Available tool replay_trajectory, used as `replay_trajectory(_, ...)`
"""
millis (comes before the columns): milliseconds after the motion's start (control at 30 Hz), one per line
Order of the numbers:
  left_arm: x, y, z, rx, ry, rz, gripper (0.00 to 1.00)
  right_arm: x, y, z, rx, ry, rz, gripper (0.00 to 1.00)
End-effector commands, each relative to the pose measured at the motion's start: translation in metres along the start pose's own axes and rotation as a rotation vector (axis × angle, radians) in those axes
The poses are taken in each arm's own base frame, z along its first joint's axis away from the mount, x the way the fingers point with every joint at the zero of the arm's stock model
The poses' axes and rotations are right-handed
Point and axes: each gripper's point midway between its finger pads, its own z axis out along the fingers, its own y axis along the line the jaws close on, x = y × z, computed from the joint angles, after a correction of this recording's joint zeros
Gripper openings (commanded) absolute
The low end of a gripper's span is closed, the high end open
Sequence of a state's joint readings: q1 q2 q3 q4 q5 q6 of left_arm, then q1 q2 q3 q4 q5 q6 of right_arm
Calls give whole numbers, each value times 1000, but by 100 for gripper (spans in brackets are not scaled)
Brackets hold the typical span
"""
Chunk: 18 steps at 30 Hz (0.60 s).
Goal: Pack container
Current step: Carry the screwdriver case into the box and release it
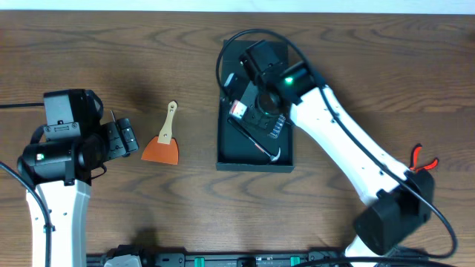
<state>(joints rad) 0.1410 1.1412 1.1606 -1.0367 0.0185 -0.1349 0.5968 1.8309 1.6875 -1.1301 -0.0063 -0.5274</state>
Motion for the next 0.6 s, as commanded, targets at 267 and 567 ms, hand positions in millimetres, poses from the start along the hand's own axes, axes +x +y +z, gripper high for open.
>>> replay_trajectory(267, -5, 3, -6, -10, -25, -19, 98, 17, 4, 60, -114, 122, -136, 1)
replay_trajectory(567, -5, 4, -6, -10, -24, -19, 99, 29, 8, 93, -212, 157, -109, 1)
